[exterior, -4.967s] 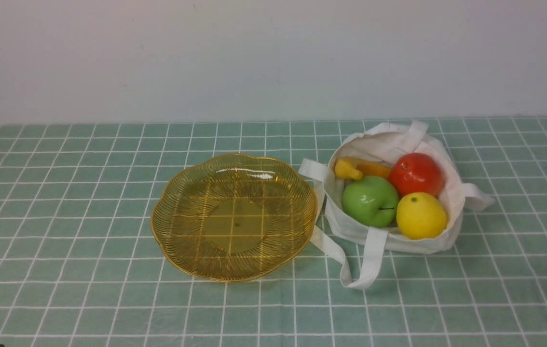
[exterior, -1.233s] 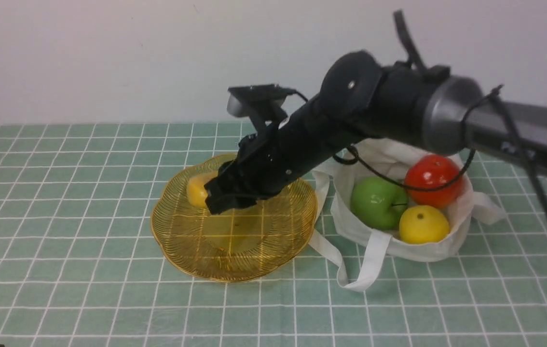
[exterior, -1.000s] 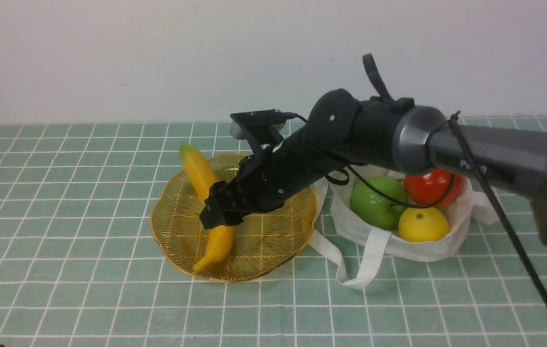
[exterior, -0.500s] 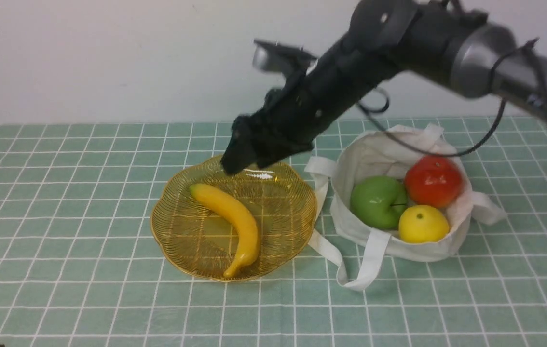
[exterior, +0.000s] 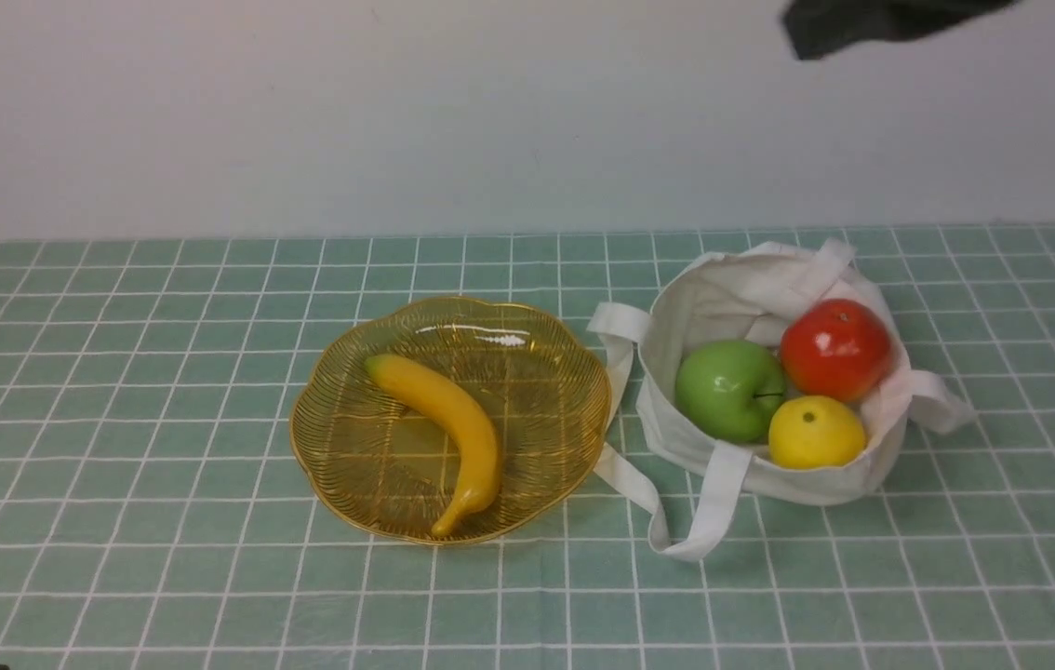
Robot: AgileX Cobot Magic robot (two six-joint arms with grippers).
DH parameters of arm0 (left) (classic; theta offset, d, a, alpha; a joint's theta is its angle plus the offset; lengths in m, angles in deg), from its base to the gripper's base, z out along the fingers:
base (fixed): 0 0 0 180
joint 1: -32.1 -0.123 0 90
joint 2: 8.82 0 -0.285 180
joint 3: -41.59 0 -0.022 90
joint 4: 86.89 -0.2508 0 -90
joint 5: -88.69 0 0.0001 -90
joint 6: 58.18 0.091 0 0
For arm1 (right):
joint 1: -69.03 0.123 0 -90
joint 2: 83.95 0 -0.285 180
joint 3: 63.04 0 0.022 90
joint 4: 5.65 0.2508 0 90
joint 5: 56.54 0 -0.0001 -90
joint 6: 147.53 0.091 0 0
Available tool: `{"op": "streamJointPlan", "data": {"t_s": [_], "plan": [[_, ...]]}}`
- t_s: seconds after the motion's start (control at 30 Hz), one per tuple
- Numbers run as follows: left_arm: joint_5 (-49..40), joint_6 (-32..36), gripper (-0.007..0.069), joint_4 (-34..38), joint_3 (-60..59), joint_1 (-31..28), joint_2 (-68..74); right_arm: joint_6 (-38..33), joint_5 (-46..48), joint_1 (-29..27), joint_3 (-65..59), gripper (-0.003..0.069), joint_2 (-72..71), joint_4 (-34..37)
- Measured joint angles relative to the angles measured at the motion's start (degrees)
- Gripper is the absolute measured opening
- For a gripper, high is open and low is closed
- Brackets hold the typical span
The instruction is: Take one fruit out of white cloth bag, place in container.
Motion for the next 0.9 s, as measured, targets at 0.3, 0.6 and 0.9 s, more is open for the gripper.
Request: {"op": "streamJointPlan", "data": {"t_s": [0.3,0.6,0.9], "plan": [[0.0,0.0,-0.0008,0.0,0.0,0.0,0.0,13.24,-19.38,-0.07,-44.95,-0.0014,-42.87,-10.93],[0.0,0.0,-0.0008,0.0,0.0,0.0,0.0,14.87,-53.65,-0.07,-75.6,-0.0014,-65.12,-12.17],[0.0,0.0,-0.0008,0.0,0.0,0.0,0.0,14.87,-57.16,-0.07,-77.89,-0.0014,-66.41,-13.01]]}}
